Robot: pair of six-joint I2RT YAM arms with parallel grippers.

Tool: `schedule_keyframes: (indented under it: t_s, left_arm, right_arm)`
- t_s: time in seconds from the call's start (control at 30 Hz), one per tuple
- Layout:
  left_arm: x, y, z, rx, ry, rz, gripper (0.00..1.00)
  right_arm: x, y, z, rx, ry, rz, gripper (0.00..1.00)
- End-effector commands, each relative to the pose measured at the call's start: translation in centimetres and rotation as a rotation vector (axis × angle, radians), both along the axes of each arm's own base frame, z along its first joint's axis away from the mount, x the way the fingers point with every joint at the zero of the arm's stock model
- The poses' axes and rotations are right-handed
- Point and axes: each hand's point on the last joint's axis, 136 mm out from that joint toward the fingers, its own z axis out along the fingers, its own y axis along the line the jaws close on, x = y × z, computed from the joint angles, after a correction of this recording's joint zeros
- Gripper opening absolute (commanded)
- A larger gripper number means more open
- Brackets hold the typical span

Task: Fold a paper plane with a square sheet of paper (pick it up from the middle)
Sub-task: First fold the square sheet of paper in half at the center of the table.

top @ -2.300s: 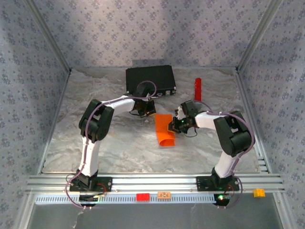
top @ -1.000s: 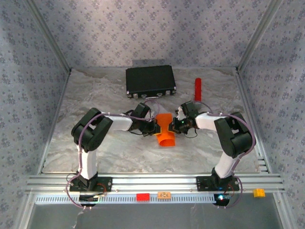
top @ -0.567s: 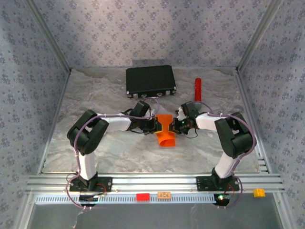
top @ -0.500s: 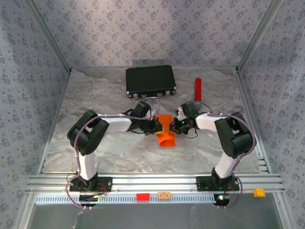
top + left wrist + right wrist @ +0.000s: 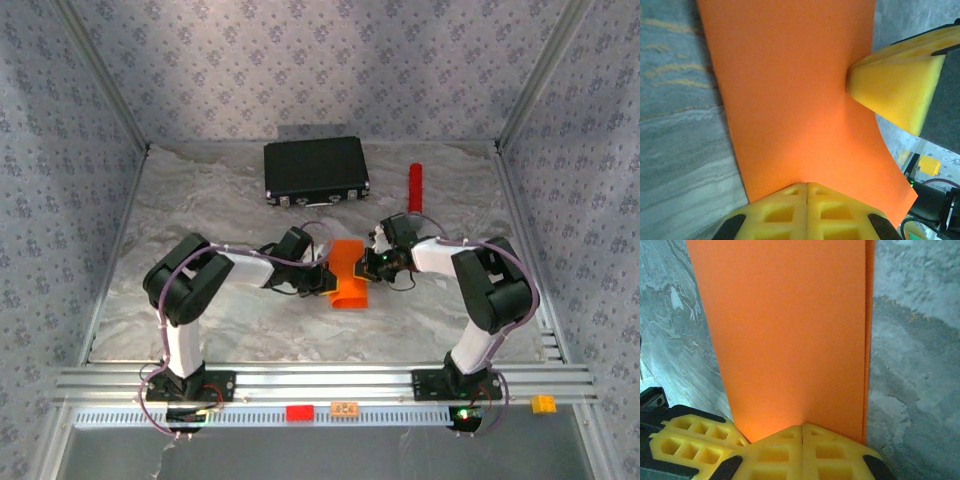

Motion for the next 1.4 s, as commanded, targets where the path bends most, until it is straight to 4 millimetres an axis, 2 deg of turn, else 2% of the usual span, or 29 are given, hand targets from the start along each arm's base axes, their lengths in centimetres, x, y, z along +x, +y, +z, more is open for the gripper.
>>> schedule_keyframes:
  t_s: [0.0, 0.13, 0.27, 0.37, 0.47, 0.63, 0.73, 0.83, 1.0, 1.23, 1.37]
  left_arm:
    - [-1.7, 2.4, -2.2, 0.129, 0.034, 0.005, 0.0]
    - [-0.4, 0.7, 1.3, 0.047, -0.006, 0.018, 0.01]
    - [-0.3, -1.1, 3.5, -0.029, -0.01, 0.0, 0.02]
    - [-1.0, -1.9, 3.2, -0.041, 0.011, -0.02, 0.02]
    - [-1.8, -1.9, 1.8, -0.027, 0.04, -0.029, 0.02]
    - [-3.4, 0.4, -1.7, 0.061, 0.079, -0.017, 0.02]
    - [-4.5, 1.2, -3.0, 0.091, 0.09, -0.038, 0.02]
    - [-5.4, 1.7, -3.4, 0.115, 0.076, -0.062, 0.01]
    - [-5.3, 1.5, -1.7, 0.095, 0.022, -0.068, 0.03]
    - [-3.7, -0.7, 2.0, 0.006, -0.023, -0.066, 0.04]
    - [-2.8, -1.5, 2.8, -0.014, -0.037, -0.058, 0.05]
  right_arm:
    - [-2.7, -2.8, -3.3, -0.144, 0.121, -0.049, 0.0]
    - [-2.6, -2.7, -3.2, -0.142, 0.118, -0.049, 0.0]
    - [-2.6, -2.7, -3.2, -0.143, 0.119, -0.049, 0.0]
    - [-2.6, -2.6, -3.2, -0.143, 0.118, -0.048, 0.0]
    - [-2.6, -2.6, -3.3, -0.143, 0.123, -0.05, 0.0]
    - [-2.8, -2.8, -3.5, -0.148, 0.128, -0.053, 0.0]
    - [-2.7, -2.7, -3.6, -0.148, 0.128, -0.049, 0.0]
    - [-2.8, -2.8, -3.6, -0.15, 0.131, -0.053, 0.0]
    - [-2.7, -2.8, -3.6, -0.15, 0.128, -0.055, 0.0]
    - [-2.6, -2.7, -3.5, -0.147, 0.129, -0.052, 0.0]
    - [-2.7, -2.7, -3.6, -0.148, 0.131, -0.052, 0.0]
